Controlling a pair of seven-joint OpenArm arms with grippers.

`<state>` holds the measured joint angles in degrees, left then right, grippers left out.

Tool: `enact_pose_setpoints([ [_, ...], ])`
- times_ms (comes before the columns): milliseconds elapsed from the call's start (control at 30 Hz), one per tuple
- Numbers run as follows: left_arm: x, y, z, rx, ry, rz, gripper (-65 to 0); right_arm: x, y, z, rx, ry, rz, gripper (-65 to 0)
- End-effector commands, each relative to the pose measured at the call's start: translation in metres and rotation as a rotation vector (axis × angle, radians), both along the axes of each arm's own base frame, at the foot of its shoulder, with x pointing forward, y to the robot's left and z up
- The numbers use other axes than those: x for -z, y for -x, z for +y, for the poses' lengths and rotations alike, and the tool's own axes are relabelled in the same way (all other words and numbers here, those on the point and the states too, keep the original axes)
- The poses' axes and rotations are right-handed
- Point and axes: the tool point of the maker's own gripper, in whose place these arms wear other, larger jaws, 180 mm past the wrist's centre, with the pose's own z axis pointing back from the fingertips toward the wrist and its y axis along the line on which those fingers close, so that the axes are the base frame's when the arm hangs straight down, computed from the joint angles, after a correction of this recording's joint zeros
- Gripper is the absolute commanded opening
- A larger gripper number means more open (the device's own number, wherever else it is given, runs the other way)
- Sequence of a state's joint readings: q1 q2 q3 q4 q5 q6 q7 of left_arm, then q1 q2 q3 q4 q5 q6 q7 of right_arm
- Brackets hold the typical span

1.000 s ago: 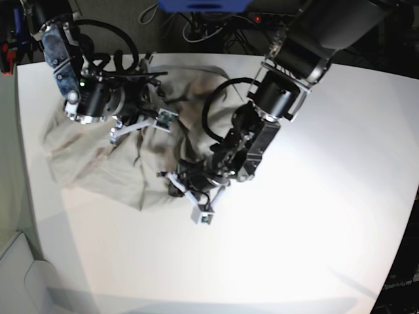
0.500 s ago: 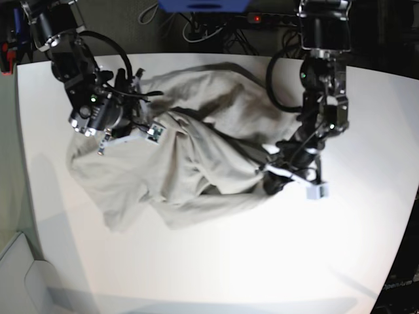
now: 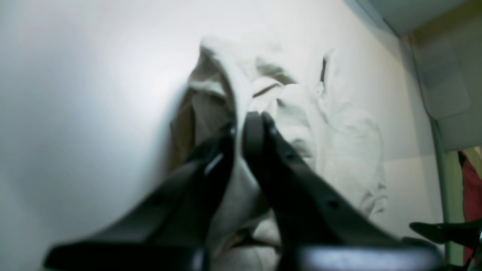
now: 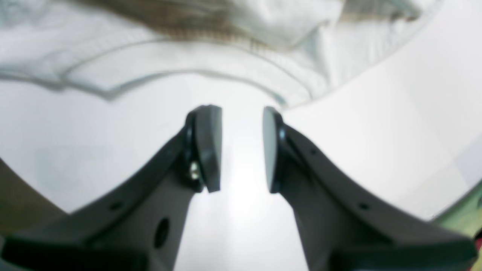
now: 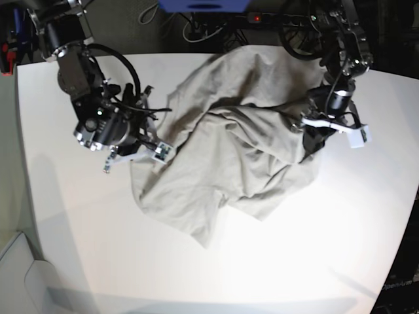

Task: Layout the t-shirt on the table in an organized manner, then fold the t-shirt properly
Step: 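Lift the grasped fabric with the left gripper toward the collar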

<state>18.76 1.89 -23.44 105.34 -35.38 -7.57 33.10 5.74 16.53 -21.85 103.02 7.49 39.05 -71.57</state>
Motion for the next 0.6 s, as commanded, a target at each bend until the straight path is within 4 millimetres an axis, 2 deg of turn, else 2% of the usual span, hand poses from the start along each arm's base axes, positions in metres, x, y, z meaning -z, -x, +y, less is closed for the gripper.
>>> enact_pose_setpoints([
  [0,-0.017,-0.003,-0.001,0.005,-0.003,-0.059,-64.4,-0.012,-0.008,0.006,-0.025,-0.019,-0.042,-45.4],
  [100,-0.024,0.000,-0.002,0.013,-0.014,-0.073,-64.0,-0.014,-0.008,0.021,-0.029,-0.055,-0.043,-45.4],
  [233,-0.020,0.006,0.001,0.005,-0.017,-0.054,-60.8,-0.022,-0.016,0.040,-0.032,-0.105,-0.060,-45.4],
  [400,-0.012,0.017,0.004,-0.004,-0.022,-0.023,-41.2,-0.012,-0.025,0.059,-0.014,-0.146,-0.019,-47.1],
  [500,-0.015,0.022,0.004,0.003,-0.030,-0.025,-30.1,0.003,-0.028,0.067,-0.004,-0.169,0.027,-54.4],
  [567,-0.020,0.024,0.003,0.008,-0.038,-0.035,-28.0,0.019,-0.025,0.067,0.004,-0.182,0.069,-60.1],
])
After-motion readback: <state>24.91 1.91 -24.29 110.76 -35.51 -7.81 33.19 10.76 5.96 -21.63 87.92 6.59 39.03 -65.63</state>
